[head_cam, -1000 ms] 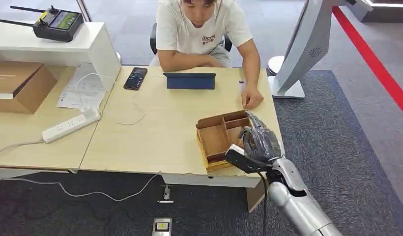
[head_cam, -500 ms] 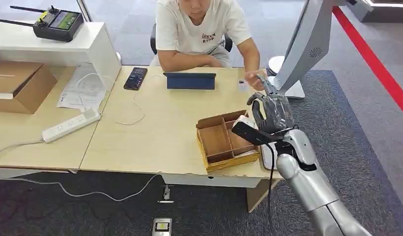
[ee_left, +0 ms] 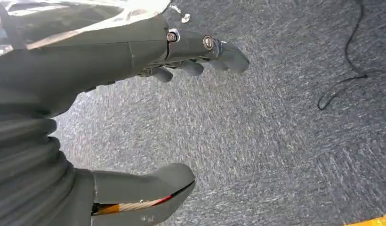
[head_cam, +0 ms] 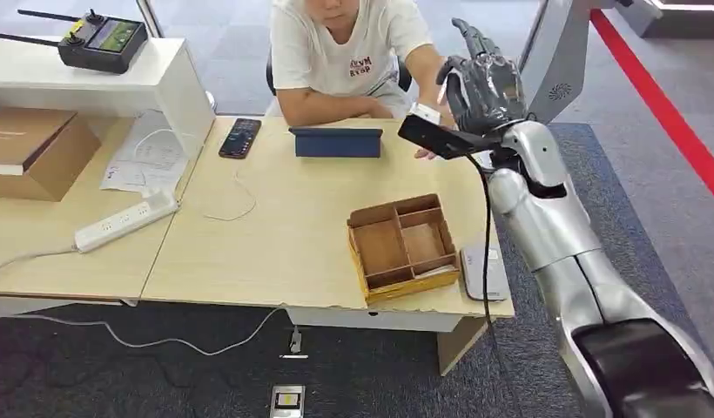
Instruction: Pass the card to the sensor for recognition and then transmit it.
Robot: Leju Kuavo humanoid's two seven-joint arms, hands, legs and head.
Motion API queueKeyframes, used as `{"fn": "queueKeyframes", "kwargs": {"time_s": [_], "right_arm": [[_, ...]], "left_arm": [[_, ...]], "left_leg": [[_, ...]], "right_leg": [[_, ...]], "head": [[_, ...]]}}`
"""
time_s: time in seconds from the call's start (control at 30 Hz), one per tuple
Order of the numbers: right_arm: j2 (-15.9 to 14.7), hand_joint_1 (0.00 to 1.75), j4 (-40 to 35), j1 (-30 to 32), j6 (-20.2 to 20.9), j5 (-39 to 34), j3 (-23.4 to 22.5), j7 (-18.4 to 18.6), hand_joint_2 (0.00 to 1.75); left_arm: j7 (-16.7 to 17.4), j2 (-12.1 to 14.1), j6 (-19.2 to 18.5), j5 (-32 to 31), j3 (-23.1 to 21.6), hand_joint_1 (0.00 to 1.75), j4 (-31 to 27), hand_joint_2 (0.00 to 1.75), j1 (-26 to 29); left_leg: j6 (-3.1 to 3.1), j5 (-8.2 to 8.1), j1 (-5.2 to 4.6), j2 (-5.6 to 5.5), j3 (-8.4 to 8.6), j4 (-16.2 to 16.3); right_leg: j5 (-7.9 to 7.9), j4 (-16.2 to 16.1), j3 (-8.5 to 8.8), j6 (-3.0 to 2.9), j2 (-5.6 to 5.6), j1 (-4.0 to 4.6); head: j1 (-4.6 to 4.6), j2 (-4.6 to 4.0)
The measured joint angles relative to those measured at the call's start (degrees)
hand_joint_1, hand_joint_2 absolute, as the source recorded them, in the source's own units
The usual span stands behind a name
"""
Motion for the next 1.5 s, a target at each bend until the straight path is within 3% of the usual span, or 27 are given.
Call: {"fn": "queueKeyframes", "kwargs": {"time_s": [0.2, 0.43, 0.5, 0.53, 0.57, 0.6, 1.03, 1.17, 1.33, 1.5], "right_arm": [[3.15, 1.75, 8.52, -5.4, 2.45, 2.01, 1.2, 1.81, 1.75], [5.64, 1.75, 14.6, -7.13, 3.36, 2.05, 2.21, 2.42, 1.75], [6.14, 1.54, 16.06, -7.33, 3.36, 2.01, 2.38, 2.45, 1.75], [6.4, 1.54, 16.91, -7.43, 3.34, 1.94, 2.53, 2.47, 1.75], [6.62, 0.21, 17.39, -7.51, 3.34, 1.9, 2.64, 2.49, 1.75], [6.77, 0.0, 17.65, -7.57, 3.32, 1.86, 2.73, 2.51, 1.75], [7.82, 0.0, 21.22, -8.81, -0.7, -1.07, 3.3, 0.98, 1.75], [7.21, 0.0, 21.15, -9.32, -7.44, -7.79, 2.16, -3.99, 1.75], [4.22, 0.0, 18.45, -8.39, -22.16, -21.83, -2.27, -15.38, 1.75], [-1.12, 0.0, 10.17, -1.34, -25.01, -22.36, -11.57, -19.96, 1.75]], "left_arm": [[0.13, 0.11, -0.07, -0.35, -0.26, 0.0, 0.0, 1.75, 0.02], [0.96, 0.15, -0.07, 0.09, -0.37, 0.0, 0.0, 1.75, 0.06], [1.14, 0.26, -0.09, 0.2, -0.57, 0.0, 0.0, 1.75, 0.11], [1.25, 0.33, -0.13, 0.26, -0.7, 0.0, 0.0, 1.75, 0.12], [1.36, 0.39, -0.15, 0.26, -0.74, 0.0, 0.0, 1.75, 0.13], [1.4, 0.44, -0.15, 0.26, -0.74, 0.0, 0.0, 1.75, 0.13], [2.49, 0.52, 0.02, 0.83, -1.2, 0.0, 0.0, 1.75, 0.25], [3.19, 0.5, 0.11, 1.71, -1.2, 0.0, 0.0, 1.75, 0.31], [5.64, -0.02, 1.07, 3.13, -1.2, 0.0, 0.0, 1.75, 0.52], [7.34, -0.68, 1.07, 4.02, -1.18, 0.0, 0.0, 1.75, 0.79]], "left_leg": [[-0.01, 0.0, 0.03, -0.02, -0.05, -0.01], [-0.01, 0.0, 0.03, -0.02, -0.06, 0.0], [-0.02, 0.01, 0.03, -0.04, -0.08, 0.0], [-0.02, 0.01, 0.03, -0.04, -0.09, 0.0], [-0.02, 0.01, 0.03, -0.03, -0.09, 0.0], [-0.02, 0.01, 0.03, -0.04, -0.08, 0.0], [-0.02, 0.01, 0.04, -0.03, -0.1, 0.0], [-0.03, 0.01, 0.04, -0.03, -0.08, 0.02], [-0.02, 0.0, 0.03, -0.03, -0.05, 0.04], [0.01, -0.06, 0.01, -0.04, 0.03, 0.07]], "right_leg": [[-0.01, 0.02, -0.07, -0.01, 0.0, 0.03], [-0.01, 0.02, -0.08, -0.01, 0.0, 0.04], [0.0, 0.02, -0.12, -0.01, 0.0, 0.04], [0.01, 0.02, -0.13, -0.02, 0.0, 0.04], [0.01, 0.02, -0.15, -0.02, 0.01, 0.04], [0.01, 0.02, -0.15, -0.02, 0.01, 0.04], [0.01, 0.02, -0.17, -0.02, 0.01, 0.05], [0.01, 0.02, -0.17, -0.03, 0.01, 0.05], [0.01, -0.01, -0.12, -0.02, -0.01, 0.05], [0.01, -0.1, -0.05, -0.02, 0.0, 0.03]], "head": [[0.0, 0.0], [0.0, 0.0], [0.0, 0.0], [0.0, 0.0], [-0.02, 0.0], [0.0, 0.0], [0.0, 0.0], [0.0, 0.0], [0.0, 0.0], [0.0, 0.0]]}}
